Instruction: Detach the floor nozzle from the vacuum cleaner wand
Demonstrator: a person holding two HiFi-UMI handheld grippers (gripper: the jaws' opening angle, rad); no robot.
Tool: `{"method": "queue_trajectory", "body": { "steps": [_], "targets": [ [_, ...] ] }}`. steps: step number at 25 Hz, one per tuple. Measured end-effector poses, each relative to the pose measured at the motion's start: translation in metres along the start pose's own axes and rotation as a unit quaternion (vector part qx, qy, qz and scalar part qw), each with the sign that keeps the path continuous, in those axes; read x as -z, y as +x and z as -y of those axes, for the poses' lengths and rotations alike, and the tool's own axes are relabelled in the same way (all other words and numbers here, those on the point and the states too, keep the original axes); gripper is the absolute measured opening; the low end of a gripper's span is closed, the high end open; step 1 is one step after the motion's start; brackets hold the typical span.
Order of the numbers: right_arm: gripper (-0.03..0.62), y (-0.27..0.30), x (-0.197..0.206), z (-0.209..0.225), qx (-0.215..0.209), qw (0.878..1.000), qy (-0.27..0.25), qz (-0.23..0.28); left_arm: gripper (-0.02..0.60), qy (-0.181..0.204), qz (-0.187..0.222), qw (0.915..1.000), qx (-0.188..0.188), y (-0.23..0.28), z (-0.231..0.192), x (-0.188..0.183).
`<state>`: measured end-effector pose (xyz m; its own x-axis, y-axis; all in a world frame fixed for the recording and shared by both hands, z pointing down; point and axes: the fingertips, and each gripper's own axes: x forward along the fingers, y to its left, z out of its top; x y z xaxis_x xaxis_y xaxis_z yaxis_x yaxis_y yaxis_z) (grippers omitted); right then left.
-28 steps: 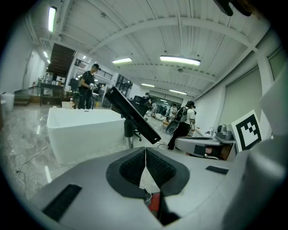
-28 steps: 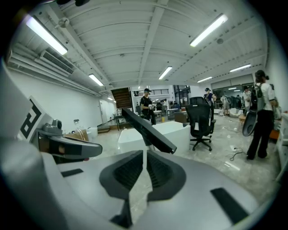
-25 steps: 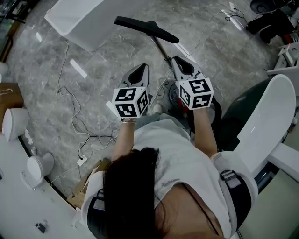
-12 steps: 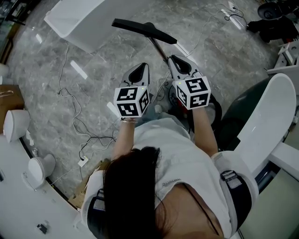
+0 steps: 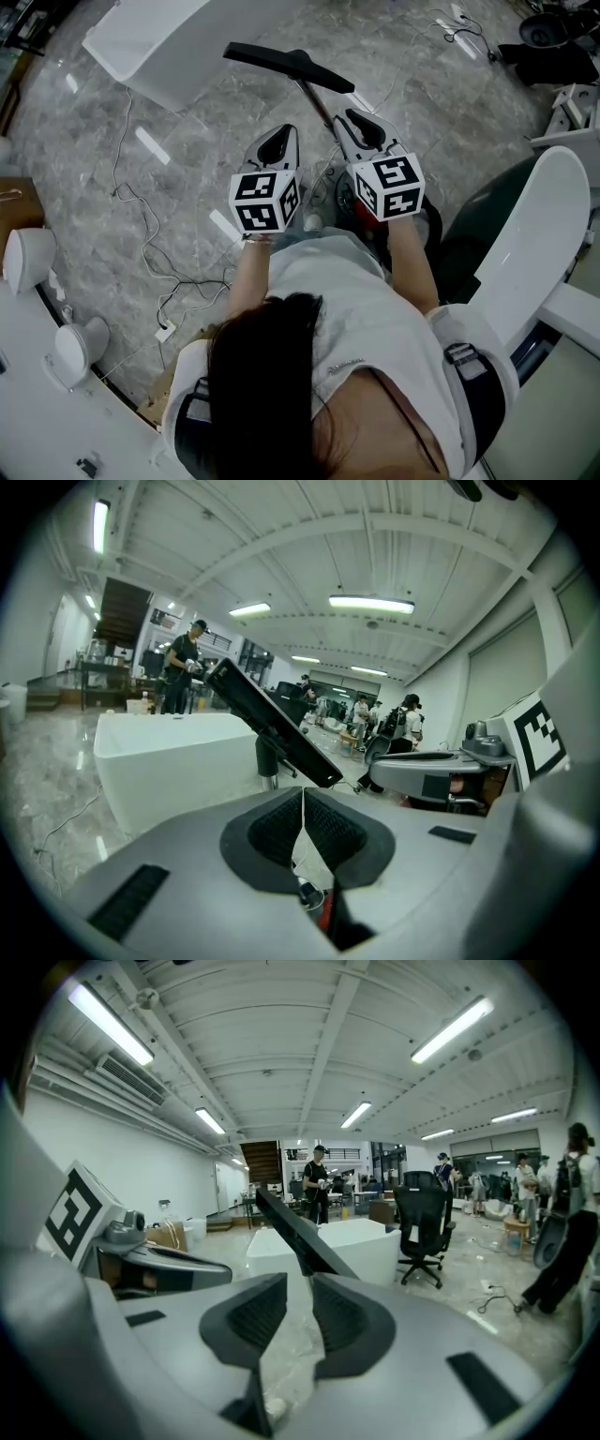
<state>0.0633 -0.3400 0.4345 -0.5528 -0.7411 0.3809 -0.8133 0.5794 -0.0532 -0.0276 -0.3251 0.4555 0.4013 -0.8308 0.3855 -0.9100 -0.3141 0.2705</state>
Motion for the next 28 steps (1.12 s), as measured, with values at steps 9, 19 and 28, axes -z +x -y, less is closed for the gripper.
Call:
{"method": "queue_trajectory", "body": {
  "steps": [9,19,28],
  "targets": [
    [0.166,0.018,-0.018,0.009,-0.023,0.998,-0.052,0.000,0.005,0.002,-0.012,0.9999,0.003,0.021,-0.020,-0.002],
    [0.230,0.053,-0.019,0.015,-0.044,0.978,-0.197,-0.055,0.005,0.002,-0.036,0.9993,0.014,0.040,-0.037,0.003],
    [0.275,0.091,-0.010,0.020,-0.051,0.959,-0.257,-0.105,0.005,-0.003,-0.044,0.9990,0.011,0.051,-0.068,-0.001]
  ]
}}
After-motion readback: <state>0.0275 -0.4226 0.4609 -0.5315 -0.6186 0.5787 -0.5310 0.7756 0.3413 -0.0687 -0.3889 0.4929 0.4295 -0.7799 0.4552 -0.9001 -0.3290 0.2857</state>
